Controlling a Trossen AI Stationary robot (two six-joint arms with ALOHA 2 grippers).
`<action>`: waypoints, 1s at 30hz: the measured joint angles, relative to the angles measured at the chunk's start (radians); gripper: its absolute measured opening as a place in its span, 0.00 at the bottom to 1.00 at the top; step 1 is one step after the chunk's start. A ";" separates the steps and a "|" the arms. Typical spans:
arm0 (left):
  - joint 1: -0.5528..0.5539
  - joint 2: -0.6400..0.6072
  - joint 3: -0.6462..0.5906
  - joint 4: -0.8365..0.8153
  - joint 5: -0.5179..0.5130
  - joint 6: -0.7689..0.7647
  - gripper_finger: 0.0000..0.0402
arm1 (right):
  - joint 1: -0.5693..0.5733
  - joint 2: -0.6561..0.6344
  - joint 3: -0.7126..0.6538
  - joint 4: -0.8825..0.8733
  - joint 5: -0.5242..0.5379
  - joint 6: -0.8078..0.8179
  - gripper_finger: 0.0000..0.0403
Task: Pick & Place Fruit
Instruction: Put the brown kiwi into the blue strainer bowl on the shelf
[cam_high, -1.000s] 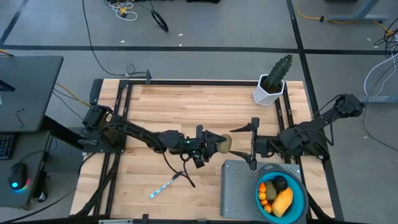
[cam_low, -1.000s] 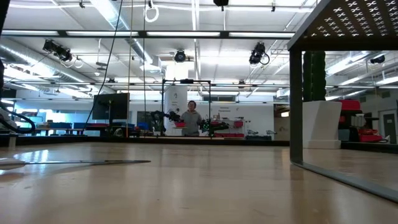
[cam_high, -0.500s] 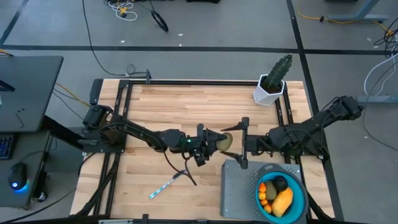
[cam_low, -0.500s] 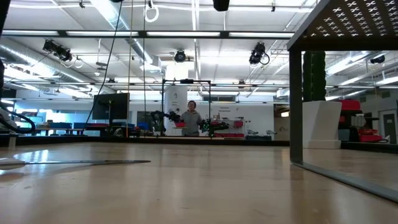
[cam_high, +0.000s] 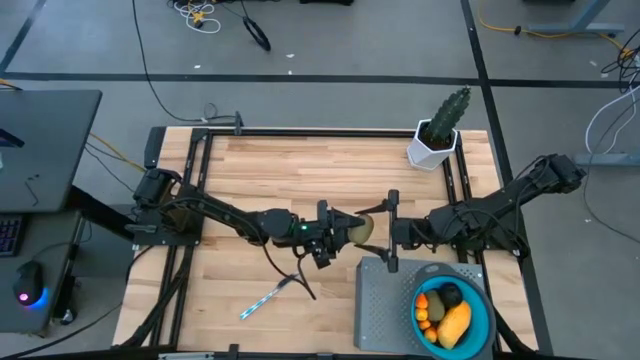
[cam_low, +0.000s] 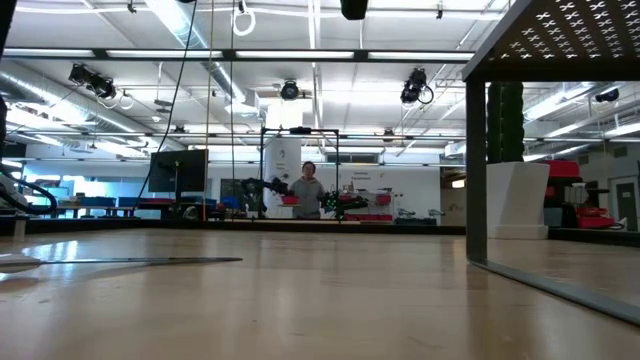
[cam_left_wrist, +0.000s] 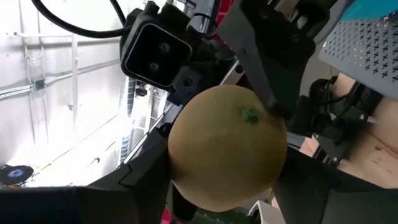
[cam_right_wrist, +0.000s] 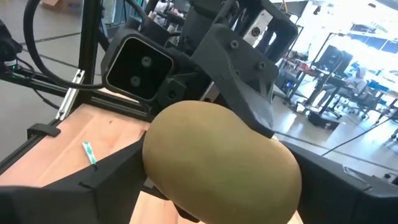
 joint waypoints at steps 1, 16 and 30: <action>0.000 0.000 0.000 -0.001 0.000 0.000 0.61 | 0.000 0.000 0.000 0.000 0.000 0.001 0.86; -0.001 -0.001 0.000 0.005 -0.014 -0.012 0.62 | 0.001 0.000 0.000 0.029 -0.004 0.003 0.82; -0.021 -0.001 0.000 0.019 -0.097 -0.031 0.70 | 0.029 -0.016 0.000 0.043 0.001 0.014 0.82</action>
